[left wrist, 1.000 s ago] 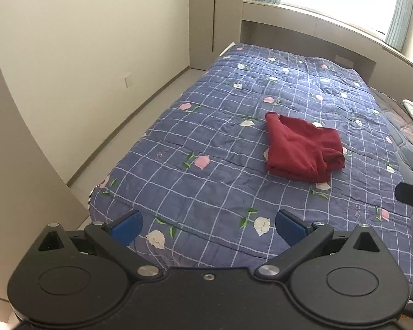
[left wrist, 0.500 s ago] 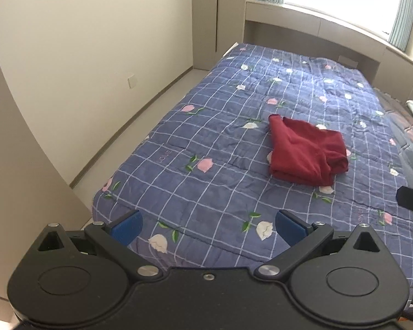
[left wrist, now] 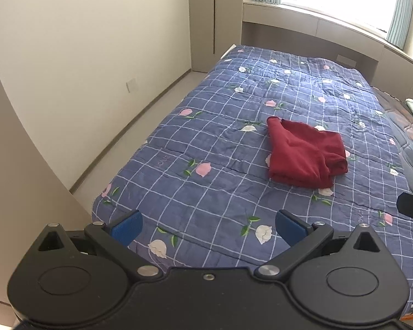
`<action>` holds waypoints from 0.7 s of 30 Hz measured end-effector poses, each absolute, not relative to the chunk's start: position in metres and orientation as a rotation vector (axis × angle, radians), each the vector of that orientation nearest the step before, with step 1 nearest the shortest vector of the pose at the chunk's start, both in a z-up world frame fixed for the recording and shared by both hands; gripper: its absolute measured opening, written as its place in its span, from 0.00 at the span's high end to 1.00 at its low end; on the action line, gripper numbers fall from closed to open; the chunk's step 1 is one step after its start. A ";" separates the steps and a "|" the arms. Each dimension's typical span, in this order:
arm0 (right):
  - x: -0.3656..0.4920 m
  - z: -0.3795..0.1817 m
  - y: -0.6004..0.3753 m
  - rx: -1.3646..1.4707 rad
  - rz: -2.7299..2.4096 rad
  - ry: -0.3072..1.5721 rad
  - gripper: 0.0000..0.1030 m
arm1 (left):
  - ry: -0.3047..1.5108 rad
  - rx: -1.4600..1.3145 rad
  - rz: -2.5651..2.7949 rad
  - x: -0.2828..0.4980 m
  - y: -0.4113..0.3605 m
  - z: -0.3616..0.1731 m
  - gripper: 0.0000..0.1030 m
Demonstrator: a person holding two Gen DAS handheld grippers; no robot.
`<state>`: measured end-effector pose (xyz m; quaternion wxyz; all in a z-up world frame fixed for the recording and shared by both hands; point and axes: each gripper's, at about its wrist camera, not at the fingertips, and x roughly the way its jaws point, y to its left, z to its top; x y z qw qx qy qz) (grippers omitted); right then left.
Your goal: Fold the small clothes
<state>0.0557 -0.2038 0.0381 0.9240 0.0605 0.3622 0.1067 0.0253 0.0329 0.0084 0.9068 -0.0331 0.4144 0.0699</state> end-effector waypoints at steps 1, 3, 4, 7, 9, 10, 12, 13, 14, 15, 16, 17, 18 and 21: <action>0.056 0.038 -0.204 0.125 0.217 0.745 0.00 | 0.857 -0.067 0.141 0.026 0.032 0.008 0.01; 0.056 0.038 -0.205 0.126 0.212 0.746 0.00 | 0.859 -0.065 0.134 0.026 0.032 0.007 0.01; 0.055 0.038 -0.205 0.126 0.211 0.747 0.00 | 0.861 -0.065 0.130 0.027 0.031 0.008 0.01; 0.054 0.037 -0.206 0.128 0.205 0.752 0.00 | 0.865 -0.063 0.121 0.028 0.031 0.006 0.01; 0.054 0.036 -0.206 0.128 0.199 0.755 0.00 | 0.867 -0.062 0.115 0.029 0.030 0.006 0.01; 0.053 0.036 -0.206 0.129 0.196 0.756 0.00 | 0.868 -0.061 0.112 0.029 0.030 0.005 0.01; 0.052 0.035 -0.207 0.131 0.191 0.759 0.00 | 0.872 -0.060 0.105 0.030 0.029 0.005 0.01; 0.052 0.035 -0.208 0.131 0.189 0.761 0.00 | 0.874 -0.059 0.101 0.030 0.029 0.004 0.01; 0.052 0.034 -0.208 0.132 0.186 0.763 0.00 | 0.874 -0.058 0.096 0.031 0.029 0.004 0.01; 0.051 0.034 -0.208 0.132 0.184 0.764 0.00 | 0.875 -0.057 0.092 0.031 0.029 0.003 0.01; 0.050 0.034 -0.208 0.132 0.182 0.764 0.00 | 0.875 -0.056 0.088 0.031 0.029 0.003 0.01; 0.050 0.034 -0.208 0.133 0.181 0.765 0.00 | 0.876 -0.056 0.084 0.032 0.029 0.003 0.01; 0.050 0.034 -0.208 0.134 0.179 0.765 0.00 | 0.877 -0.055 0.080 0.032 0.028 0.003 0.01; 0.050 0.035 -0.208 0.137 0.173 0.766 0.00 | 0.880 -0.051 0.069 0.032 0.026 0.002 0.01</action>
